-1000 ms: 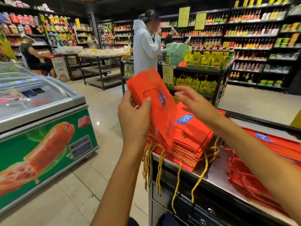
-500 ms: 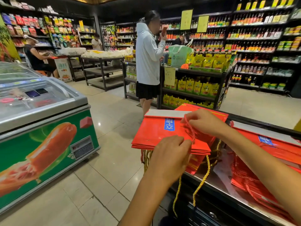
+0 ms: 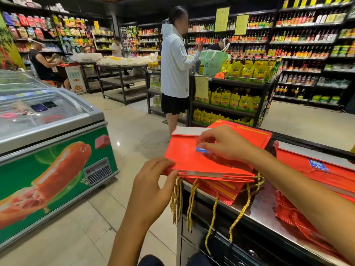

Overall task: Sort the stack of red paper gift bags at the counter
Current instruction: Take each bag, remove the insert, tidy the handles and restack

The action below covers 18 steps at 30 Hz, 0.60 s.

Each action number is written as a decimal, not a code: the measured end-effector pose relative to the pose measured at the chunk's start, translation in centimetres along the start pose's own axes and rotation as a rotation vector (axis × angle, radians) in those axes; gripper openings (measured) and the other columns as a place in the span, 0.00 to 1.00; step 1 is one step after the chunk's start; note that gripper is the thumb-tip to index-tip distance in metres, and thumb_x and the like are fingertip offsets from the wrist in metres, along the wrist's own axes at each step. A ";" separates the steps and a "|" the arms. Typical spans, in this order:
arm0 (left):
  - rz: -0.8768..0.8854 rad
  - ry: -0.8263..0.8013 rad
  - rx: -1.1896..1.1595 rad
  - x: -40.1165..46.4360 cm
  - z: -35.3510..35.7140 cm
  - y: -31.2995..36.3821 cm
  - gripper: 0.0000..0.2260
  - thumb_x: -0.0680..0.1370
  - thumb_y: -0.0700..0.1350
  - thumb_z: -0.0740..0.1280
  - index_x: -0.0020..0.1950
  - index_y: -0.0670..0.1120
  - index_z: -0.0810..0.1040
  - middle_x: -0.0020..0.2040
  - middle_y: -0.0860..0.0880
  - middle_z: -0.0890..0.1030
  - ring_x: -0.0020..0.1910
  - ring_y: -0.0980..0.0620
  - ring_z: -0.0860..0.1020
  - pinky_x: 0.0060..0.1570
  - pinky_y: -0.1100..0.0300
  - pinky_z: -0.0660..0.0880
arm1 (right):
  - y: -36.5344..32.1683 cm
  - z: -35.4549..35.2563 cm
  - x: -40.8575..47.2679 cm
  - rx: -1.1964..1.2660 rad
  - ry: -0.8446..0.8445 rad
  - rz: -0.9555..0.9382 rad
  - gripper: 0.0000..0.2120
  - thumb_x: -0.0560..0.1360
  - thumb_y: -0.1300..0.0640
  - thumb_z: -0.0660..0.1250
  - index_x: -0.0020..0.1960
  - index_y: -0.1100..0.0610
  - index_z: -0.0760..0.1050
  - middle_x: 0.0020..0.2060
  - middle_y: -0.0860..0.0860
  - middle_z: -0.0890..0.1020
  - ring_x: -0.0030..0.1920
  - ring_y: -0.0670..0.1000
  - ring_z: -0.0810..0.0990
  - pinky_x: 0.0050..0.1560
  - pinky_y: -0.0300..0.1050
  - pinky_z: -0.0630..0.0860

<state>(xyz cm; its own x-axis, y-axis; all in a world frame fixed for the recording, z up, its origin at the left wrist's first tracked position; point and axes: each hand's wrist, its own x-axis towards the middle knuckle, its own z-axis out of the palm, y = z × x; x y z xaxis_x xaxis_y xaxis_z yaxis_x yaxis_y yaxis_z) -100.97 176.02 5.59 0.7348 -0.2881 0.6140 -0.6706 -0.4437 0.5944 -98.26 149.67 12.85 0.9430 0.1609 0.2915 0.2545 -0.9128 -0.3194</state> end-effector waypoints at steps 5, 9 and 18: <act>-0.039 0.077 -0.105 -0.9 0.5 -0.5 0.09 0.79 0.48 0.71 0.58 0.51 0.84 0.54 0.59 0.83 0.55 0.61 0.80 0.56 0.73 0.72 | -0.4 -1.1 -2.0 -0.135 -0.161 -0.154 0.09 0.77 0.46 0.70 0.54 0.45 0.84 0.47 0.44 0.83 0.48 0.46 0.80 0.50 0.53 0.76; -0.063 0.110 -0.167 -1.2 0.6 -0.2 0.12 0.79 0.54 0.67 0.57 0.52 0.84 0.54 0.62 0.82 0.57 0.62 0.79 0.57 0.73 0.73 | 0.7 -3.8 -3.7 -0.125 -0.312 -0.099 0.13 0.74 0.39 0.67 0.55 0.42 0.83 0.49 0.38 0.81 0.52 0.41 0.78 0.54 0.48 0.75; -0.091 0.115 -0.160 -1.4 0.9 0.2 0.12 0.78 0.54 0.68 0.57 0.51 0.84 0.54 0.61 0.83 0.56 0.59 0.80 0.57 0.69 0.76 | -1.1 -1.4 2.1 -0.428 -0.139 0.163 0.31 0.75 0.23 0.54 0.51 0.48 0.81 0.43 0.49 0.84 0.47 0.54 0.81 0.38 0.47 0.73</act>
<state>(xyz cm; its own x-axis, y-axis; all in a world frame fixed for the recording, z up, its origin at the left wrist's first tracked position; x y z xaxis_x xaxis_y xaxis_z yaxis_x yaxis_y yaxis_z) -101.98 175.54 4.36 0.7827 -0.1502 0.6040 -0.6165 -0.3203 0.7193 -96.84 150.48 15.05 0.9905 0.0252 0.1354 0.0175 -0.9982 0.0580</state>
